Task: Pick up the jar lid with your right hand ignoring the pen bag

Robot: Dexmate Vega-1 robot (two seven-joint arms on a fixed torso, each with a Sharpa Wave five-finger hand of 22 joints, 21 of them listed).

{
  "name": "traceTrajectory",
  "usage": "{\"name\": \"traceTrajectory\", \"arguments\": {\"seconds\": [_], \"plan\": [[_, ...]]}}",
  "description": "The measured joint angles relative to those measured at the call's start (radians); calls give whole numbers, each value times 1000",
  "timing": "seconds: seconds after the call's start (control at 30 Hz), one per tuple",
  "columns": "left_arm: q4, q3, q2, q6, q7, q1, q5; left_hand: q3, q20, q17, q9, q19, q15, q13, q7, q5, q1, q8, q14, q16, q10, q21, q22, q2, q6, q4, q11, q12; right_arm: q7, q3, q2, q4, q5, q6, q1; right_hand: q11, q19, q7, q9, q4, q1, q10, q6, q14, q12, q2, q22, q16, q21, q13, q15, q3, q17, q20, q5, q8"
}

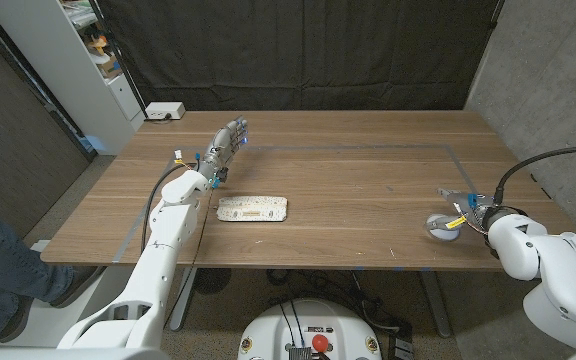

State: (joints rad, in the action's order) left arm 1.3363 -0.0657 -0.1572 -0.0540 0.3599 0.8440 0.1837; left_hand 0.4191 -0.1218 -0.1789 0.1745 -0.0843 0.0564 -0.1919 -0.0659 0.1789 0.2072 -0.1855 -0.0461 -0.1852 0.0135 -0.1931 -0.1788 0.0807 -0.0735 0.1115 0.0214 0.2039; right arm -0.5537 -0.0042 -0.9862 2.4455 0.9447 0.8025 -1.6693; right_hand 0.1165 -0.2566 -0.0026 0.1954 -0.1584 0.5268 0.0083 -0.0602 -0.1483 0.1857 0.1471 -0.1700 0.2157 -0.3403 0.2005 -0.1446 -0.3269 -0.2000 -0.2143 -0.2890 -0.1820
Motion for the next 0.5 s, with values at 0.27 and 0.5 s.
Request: {"name": "traceTrajectory", "arguments": {"seconds": [0.27, 0.5], "plan": [[-13, 0, -1, 1, 4, -7, 0, 0, -5, 0, 0, 5, 0, -1, -2, 0, 0, 0, 0, 0, 0, 0, 0, 0, -9, 0, 0, 0, -1, -65, -44, -11, -7, 68, 35, 0, -14, 3, 0, 4, 0, 0, -8, -6, 0, 0, -5, 0, 0, -1, -6, 4, 0, 0, -7, 0], [-19, 0, -2, 0, 6, -11, 0, 0, -5, 0, 0, 5, 0, -1, -2, 0, 0, 0, 0, 0, 0, 0, 0, 0, -9, 0, 0, 0, 18, -120, -80, -21, -29, 119, 68, 0, -34, 3, 0, 4, 4, 0, -8, -6, 0, 4, -5, 0, 0, -1, -6, 4, 0, 1, -15, 0]]}}
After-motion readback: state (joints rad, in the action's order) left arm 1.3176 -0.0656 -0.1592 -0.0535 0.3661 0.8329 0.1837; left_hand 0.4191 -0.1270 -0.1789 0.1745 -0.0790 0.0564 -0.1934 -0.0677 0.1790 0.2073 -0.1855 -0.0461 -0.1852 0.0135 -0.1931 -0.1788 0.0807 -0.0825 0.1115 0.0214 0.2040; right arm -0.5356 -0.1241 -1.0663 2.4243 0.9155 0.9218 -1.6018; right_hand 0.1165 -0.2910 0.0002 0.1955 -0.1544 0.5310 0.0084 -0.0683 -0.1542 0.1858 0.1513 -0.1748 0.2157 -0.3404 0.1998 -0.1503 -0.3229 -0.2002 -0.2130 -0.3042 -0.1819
